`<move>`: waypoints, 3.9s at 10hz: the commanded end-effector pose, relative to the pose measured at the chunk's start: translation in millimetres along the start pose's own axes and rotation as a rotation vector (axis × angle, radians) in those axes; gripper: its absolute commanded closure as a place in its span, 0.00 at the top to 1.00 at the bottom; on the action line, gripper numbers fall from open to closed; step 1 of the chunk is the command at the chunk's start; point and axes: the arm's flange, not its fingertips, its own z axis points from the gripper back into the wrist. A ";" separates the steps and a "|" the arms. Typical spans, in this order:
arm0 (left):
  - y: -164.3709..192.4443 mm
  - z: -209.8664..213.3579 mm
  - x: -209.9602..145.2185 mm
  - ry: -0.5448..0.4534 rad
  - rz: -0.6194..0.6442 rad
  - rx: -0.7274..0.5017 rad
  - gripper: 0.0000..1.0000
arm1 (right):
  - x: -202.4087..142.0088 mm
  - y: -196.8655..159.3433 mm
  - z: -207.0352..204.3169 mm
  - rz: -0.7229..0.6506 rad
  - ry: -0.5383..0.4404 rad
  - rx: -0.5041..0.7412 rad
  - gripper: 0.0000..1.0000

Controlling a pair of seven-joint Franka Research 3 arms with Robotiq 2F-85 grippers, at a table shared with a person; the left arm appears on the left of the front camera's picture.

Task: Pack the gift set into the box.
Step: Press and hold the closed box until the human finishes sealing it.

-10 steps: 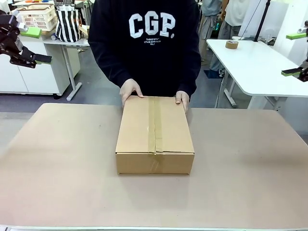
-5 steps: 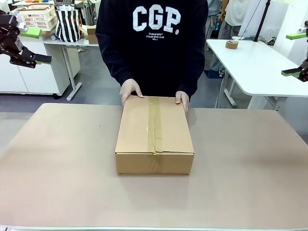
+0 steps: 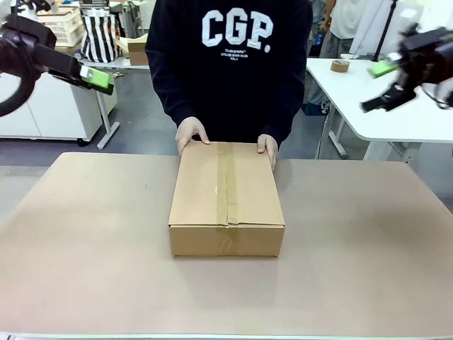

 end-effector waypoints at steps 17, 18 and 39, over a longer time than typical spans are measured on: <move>37.0 -205.3 -92.6 -0.072 -0.552 -0.489 1.00 | -4.0 -127.1 -230.8 1.122 -0.168 0.013 1.00; 46.2 -212.9 -94.5 -0.091 -0.557 -0.323 1.00 | -3.8 -133.6 -238.1 1.094 -0.167 0.016 1.00; 71.5 -223.2 -121.4 0.191 -0.488 -0.245 1.00 | -10.3 -163.4 -233.4 0.926 -0.032 -0.127 1.00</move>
